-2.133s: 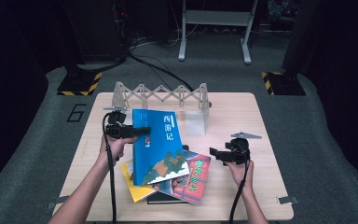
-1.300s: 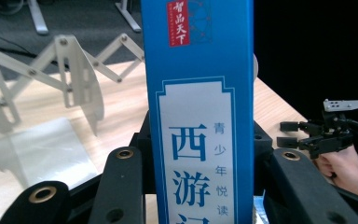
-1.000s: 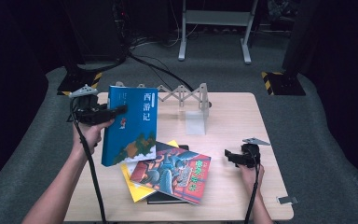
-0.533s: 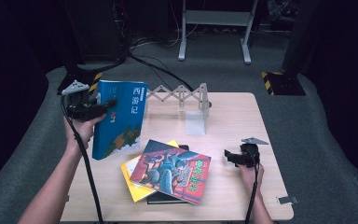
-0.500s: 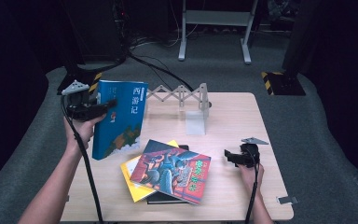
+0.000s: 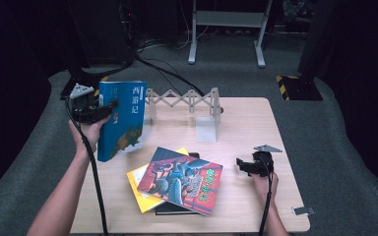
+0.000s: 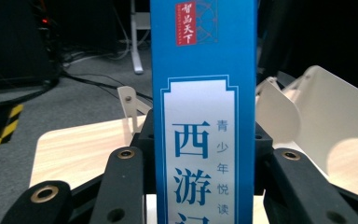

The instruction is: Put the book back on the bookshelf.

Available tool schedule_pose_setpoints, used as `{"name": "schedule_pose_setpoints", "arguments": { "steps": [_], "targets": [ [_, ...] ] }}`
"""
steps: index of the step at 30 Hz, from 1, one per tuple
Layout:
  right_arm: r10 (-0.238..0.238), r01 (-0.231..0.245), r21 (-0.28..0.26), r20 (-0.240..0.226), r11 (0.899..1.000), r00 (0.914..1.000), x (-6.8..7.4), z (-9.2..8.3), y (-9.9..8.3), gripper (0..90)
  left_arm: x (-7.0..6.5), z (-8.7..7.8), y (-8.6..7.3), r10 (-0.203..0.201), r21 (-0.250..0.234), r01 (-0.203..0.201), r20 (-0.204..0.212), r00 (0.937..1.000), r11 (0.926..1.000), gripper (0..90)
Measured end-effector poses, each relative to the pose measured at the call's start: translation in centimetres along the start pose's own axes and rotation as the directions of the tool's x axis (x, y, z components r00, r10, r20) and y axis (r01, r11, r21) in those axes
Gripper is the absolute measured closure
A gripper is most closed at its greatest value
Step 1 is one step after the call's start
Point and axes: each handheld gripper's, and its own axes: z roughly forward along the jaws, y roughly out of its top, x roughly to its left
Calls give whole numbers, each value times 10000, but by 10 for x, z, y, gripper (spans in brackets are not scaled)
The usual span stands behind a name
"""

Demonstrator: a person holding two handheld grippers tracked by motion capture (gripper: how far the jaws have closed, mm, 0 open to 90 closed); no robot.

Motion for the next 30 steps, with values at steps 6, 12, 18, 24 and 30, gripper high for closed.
{"name": "schedule_pose_setpoints", "arguments": {
  "steps": [6,12,18,24,30],
  "targets": [
    [52,-52,46,30,10000,10000,1,0,0,140,2,11,-3,-57,-149,52,-329,9994,9999,620],
    [-38,38,43,30,10000,10000,1,0,0,140,2,21,-2,-15,-317,-4,-592,9982,9995,620],
    [47,-47,47,3,10000,10000,1,0,0,141,0,35,-2,-41,-482,4,-764,9971,9988,619],
    [0,-1,-21,-51,10000,10000,0,0,0,142,-2,48,-5,-117,-847,25,-1085,9940,9964,619],
    [51,-51,-49,-78,10000,10000,0,0,0,142,-4,55,-17,-5,-1000,-120,-1241,9923,9949,618]
  ]
}}
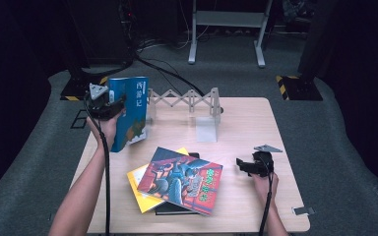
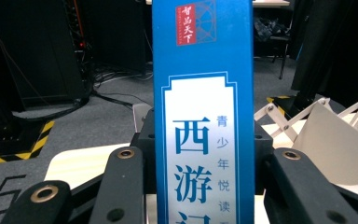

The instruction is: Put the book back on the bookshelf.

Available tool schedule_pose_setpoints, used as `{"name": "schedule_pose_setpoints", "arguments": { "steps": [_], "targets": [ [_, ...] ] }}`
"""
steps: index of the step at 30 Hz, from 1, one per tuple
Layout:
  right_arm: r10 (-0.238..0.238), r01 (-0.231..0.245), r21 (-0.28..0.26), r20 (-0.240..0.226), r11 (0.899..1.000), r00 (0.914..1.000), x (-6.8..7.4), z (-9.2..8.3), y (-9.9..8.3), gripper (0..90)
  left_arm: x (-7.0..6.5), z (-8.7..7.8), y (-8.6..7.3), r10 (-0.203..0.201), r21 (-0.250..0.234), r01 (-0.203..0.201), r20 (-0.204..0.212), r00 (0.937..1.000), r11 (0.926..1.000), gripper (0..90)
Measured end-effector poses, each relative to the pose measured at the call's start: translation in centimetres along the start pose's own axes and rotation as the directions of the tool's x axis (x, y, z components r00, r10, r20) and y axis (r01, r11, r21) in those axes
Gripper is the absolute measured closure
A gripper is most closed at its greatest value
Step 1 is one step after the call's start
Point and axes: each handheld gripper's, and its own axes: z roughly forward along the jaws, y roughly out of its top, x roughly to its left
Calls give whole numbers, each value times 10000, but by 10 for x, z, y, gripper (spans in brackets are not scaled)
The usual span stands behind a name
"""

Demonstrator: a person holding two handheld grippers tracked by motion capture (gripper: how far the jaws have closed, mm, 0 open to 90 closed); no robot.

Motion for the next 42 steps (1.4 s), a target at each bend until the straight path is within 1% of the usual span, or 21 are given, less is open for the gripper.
{"name": "schedule_pose_setpoints", "arguments": {
  "steps": [2,4,7,11,12,13,16,19,23,25,27,29,30,32,35,36,37,38,39,40,42],
  "targets": [
    [-4,4,5,4,10000,10000,0,0,0,142,1,0,-6,-31,57,31,44,10000,10000,618],
    [-3,3,5,-10,10000,10000,0,0,0,142,1,-3,-7,-22,-74,22,27,10000,10000,618],
    [-53,53,29,-10,10000,10000,0,0,0,142,2,-7,-9,-132,-51,133,142,9998,9999,617],
    [-9,9,6,-11,10000,10000,0,0,0,143,-2,-18,-14,54,-14,-53,237,9997,10000,615],
    [-8,8,4,-10,10000,10000,0,0,0,143,-4,-24,-16,218,99,-222,344,9992,9997,615],
    [3,-3,4,-23,10000,10000,0,0,0,143,-4,-24,-16,218,99,-222,344,9992,9997,614],
    [18,-18,3,-38,10000,10000,0,0,0,144,-7,-36,-21,366,264,-379,484,9982,9989,613],
    [-50,50,-3,-47,10000,10000,0,0,0,144,-7,-47,-27,402,409,-426,584,9975,9983,613],
    [-13,13,10,-46,10000,10000,0,0,0,144,-5,-60,-36,141,661,-197,840,9964,9976,612],
    [-26,26,17,-51,10000,10000,0,0,0,144,-3,-66,-44,-25,818,-56,983,9952,9966,611],
    [-5,5,1,-61,10000,10000,0,0,0,144,-2,-73,-55,-53,807,-34,1073,9942,9967,611],
    [-21,21,44,-66,10000,10000,0,0,0,143,-2,-78,-62,-73,792,-23,1205,9927,9969,611],
    [10,-9,59,-62,10000,10000,1,0,0,143,-3,-81,-63,-29,737,-59,1189,9929,9973,610],
    [1,0,54,-63,10000,10000,1,0,0,144,-5,-85,-64,222,754,-310,1153,9931,9967,610],
    [-54,54,-2,-68,10000,10000,0,0,0,144,-3,-90,-66,383,780,-467,1061,9936,9959,608],
    [15,-15,61,-68,10000,10000,1,0,0,144,-2,-92,-67,315,788,-396,1022,9943,9961,608],
    [15,-15,61,-68,10000,10000,1,0,0,144,-1,-94,-68,333,797,-411,975,9947,9960,608],
    [0,0,50,-70,10000,10000,1,0,0,144,1,-96,-69,264,798,-335,886,9957,9962,606],
    [2,-1,51,-71,10000,10000,1,0,0,144,3,-101,-71,283,798,-342,749,9968,9962,605],
    [2,-1,51,-71,10000,10000,1,0,0,144,3,-101,-71,283,798,-342,749,9968,9962,604],
    [1,-1,53,-73,10000,10000,1,0,0,144,6,-105,-71,494,894,-554,687,9964,9945,601]
  ]
}}
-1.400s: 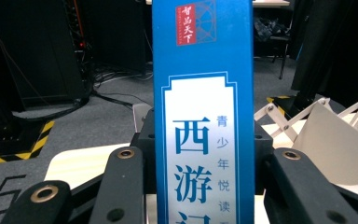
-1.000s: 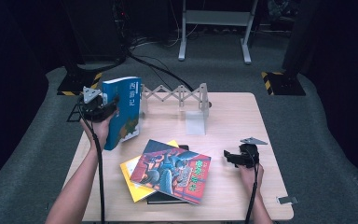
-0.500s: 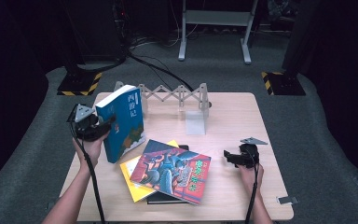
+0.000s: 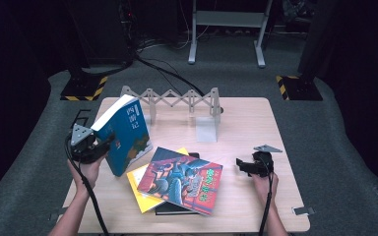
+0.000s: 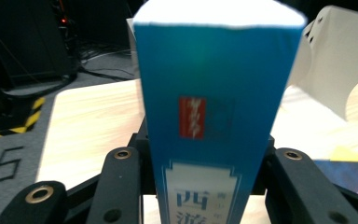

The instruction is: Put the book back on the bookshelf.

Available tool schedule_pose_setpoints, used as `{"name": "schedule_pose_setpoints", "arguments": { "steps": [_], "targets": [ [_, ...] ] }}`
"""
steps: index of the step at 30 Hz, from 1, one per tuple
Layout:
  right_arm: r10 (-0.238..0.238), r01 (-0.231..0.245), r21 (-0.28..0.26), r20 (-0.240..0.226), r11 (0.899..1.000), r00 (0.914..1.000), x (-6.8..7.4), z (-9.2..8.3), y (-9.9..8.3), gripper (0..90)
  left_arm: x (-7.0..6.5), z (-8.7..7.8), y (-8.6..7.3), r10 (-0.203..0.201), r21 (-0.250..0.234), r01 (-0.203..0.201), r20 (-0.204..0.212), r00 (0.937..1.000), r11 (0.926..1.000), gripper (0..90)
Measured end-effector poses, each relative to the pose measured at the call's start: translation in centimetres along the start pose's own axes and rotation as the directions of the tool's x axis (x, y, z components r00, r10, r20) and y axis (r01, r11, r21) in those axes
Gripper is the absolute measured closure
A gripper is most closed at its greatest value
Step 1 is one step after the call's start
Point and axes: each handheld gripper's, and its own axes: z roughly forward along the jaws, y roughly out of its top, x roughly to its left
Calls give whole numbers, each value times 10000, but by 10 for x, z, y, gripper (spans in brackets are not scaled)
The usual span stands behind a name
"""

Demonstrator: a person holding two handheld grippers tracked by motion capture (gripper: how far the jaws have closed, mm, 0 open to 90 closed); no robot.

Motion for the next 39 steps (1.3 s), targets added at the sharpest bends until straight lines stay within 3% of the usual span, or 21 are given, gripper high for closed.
{"name": "schedule_pose_setpoints", "arguments": {
  "steps": [6,11,13,16,20,23,26,33,39],
  "targets": [
    [-65,65,-3,23,10000,10000,0,0,0,144,4,-6,2,365,408,-368,68,9993,9985,582],
    [-63,63,-7,26,10000,10000,0,0,0,144,5,-6,17,685,655,-708,366,9970,9953,564],
    [-65,65,11,33,10000,10000,0,0,0,144,6,-5,25,630,745,-672,582,9963,9950,546],
    [-60,60,-7,24,10000,10000,0,0,0,144,5,-1,35,740,1022,-810,703,9948,9915,521],
    [-49,49,-6,-6,10000,10000,0,0,0,145,4,9,42,986,1599,-1104,799,9919,9809,482],
    [-50,50,-6,-9,10000,10000,0,0,0,145,3,9,44,1068,1671,-1182,759,9914,9788,553],
    [-61,61,-8,-6,10000,10000,0,0,0,145,3,9,44,1045,1690,-1154,719,9919,9788,588],
    [-67,67,-11,-19,10000,10000,0,0,0,145,1,8,41,641,1291,-738,779,9949,9889,614],
    [-6,6,1,-55,10000,10000,0,0,0,146,0,11,44,376,1088,-460,776,9963,9930,616]
  ]
}}
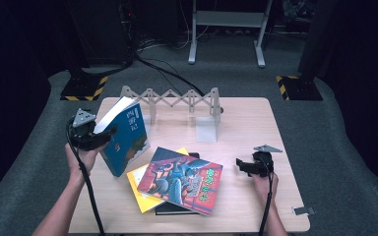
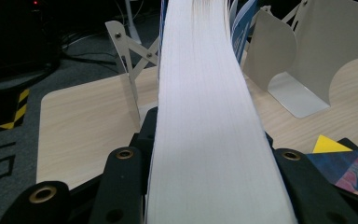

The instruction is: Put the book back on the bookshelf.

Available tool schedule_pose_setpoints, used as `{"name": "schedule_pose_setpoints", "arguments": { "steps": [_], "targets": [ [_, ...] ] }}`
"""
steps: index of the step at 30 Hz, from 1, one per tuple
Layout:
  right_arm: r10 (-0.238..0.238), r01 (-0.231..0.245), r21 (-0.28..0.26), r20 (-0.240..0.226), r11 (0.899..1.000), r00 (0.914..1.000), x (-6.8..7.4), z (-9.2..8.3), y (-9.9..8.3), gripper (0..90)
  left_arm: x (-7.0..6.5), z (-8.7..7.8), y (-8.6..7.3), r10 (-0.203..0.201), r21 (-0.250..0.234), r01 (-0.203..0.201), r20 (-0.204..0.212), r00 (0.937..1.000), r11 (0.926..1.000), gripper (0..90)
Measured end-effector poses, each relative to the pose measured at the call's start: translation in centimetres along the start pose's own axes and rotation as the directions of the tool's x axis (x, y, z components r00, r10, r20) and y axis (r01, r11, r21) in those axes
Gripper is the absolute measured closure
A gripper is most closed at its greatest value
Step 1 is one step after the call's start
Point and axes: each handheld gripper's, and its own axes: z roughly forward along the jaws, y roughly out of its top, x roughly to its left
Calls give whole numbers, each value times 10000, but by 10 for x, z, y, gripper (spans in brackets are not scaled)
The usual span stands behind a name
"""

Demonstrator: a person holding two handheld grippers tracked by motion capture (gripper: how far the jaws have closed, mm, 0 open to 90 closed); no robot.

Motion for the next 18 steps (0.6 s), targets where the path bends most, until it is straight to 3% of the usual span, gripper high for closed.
{"name": "schedule_pose_setpoints", "arguments": {
  "steps": [8,13,18],
  "targets": [
    [-11,11,-57,-15,10000,10000,-1,0,0,147,3,5,18,-354,-412,356,52,9994,9985,617],
    [3,-3,-38,-31,10000,10000,-1,0,0,147,4,8,32,-261,-590,255,-102,9996,9979,617],
    [1,-2,-33,-33,10000,10000,-1,0,0,147,10,14,43,-532,-780,510,-265,9982,9956,617]
  ]
}}
